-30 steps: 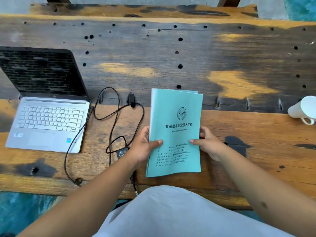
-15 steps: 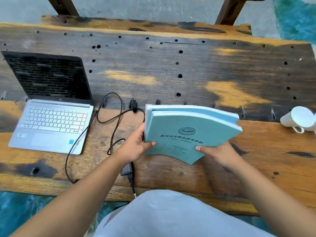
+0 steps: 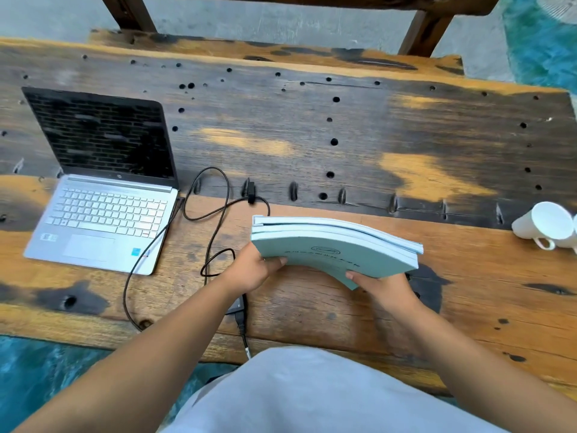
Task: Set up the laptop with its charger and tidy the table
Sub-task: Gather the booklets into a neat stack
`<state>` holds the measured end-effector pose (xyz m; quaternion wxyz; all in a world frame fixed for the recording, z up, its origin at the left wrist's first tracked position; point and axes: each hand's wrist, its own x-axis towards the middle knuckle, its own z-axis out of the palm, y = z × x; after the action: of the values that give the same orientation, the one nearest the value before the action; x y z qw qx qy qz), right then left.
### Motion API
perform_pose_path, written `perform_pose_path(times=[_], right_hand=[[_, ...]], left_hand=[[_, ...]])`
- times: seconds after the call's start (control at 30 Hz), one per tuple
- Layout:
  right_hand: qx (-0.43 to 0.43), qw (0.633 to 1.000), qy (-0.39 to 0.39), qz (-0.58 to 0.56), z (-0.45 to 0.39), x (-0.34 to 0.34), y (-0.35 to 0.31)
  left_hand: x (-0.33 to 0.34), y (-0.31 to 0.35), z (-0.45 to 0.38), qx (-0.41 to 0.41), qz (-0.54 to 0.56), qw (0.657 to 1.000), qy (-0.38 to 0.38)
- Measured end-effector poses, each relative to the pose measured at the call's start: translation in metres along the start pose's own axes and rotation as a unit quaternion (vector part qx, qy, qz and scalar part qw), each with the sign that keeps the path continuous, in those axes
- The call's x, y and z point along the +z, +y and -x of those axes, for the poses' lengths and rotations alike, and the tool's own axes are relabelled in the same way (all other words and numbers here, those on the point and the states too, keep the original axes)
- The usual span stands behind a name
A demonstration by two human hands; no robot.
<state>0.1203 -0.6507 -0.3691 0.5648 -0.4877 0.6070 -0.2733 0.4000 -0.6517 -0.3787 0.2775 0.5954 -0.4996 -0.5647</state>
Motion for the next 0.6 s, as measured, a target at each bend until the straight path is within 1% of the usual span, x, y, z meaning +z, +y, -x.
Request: perform_pose_path(times=[0.17, 0.3, 0.37, 0.43, 0.5, 0.6], right_hand=[[0.019, 1.000, 0.018, 0.007, -0.005, 0.007, 0.013], [0.009, 0.999, 0.035, 0.002, -0.007, 0.010, 0.020], [0.011, 0.999, 0.046, 0.007, -0.008, 0.009, 0.021], [0.023, 0.999, 0.037, 0.024, -0.009, 0.007, 0.021], [0.045, 0.998, 0.020, 0.025, -0.009, 0.007, 0.023], [0.082, 0.996, 0.011, -0.038, -0.014, 0.012, 0.028]], left_hand=[[0.005, -0.015, -0.011, -0.032, 0.006, 0.999, 0.008], [0.003, -0.020, -0.018, -0.049, -0.001, 0.999, 0.004], [-0.001, -0.022, -0.020, -0.048, -0.018, 0.999, -0.018], [-0.006, -0.024, -0.021, -0.057, -0.033, 0.997, -0.049], [-0.010, -0.024, -0.020, -0.091, -0.012, 0.993, -0.078], [-0.008, -0.023, -0.022, -0.154, 0.030, 0.980, -0.120]])
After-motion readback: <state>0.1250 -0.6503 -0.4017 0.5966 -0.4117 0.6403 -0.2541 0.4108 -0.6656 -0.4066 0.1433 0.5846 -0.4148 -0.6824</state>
